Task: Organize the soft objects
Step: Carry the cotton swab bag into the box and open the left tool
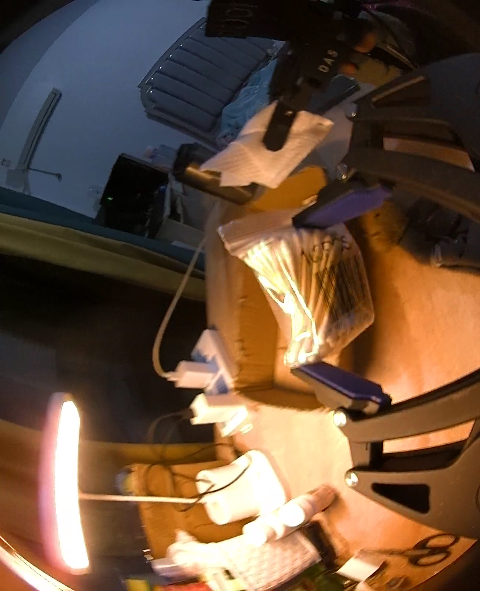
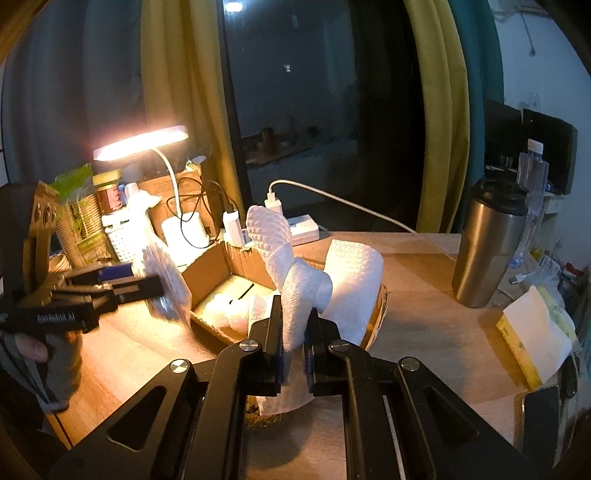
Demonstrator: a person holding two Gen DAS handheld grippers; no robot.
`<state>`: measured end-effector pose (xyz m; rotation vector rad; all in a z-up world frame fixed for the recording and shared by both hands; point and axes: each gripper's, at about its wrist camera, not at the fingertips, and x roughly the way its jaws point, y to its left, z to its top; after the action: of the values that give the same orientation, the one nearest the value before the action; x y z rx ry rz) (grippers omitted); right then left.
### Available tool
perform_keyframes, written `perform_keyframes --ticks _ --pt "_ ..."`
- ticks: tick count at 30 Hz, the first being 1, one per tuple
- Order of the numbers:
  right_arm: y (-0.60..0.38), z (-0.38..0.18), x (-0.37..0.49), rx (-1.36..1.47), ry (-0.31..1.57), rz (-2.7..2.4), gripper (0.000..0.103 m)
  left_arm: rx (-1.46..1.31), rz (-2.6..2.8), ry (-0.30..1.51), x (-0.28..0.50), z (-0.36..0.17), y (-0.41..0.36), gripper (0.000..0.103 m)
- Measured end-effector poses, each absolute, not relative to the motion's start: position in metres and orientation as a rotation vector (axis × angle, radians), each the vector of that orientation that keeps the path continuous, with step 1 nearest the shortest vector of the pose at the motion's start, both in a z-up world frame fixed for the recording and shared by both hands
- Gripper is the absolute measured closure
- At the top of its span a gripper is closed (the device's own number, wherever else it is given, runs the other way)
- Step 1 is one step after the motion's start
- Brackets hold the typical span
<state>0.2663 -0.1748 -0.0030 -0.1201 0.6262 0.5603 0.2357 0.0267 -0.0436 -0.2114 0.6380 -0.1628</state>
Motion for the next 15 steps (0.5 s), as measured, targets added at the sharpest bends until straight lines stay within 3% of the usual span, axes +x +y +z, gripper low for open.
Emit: perform_keyframes --ticks 15 --pt "-0.165 0.009 0.281 -0.157 0.600 0.547 0.093 -0.151 -0.115 0.558 0.270 -0.016 0.050 0.031"
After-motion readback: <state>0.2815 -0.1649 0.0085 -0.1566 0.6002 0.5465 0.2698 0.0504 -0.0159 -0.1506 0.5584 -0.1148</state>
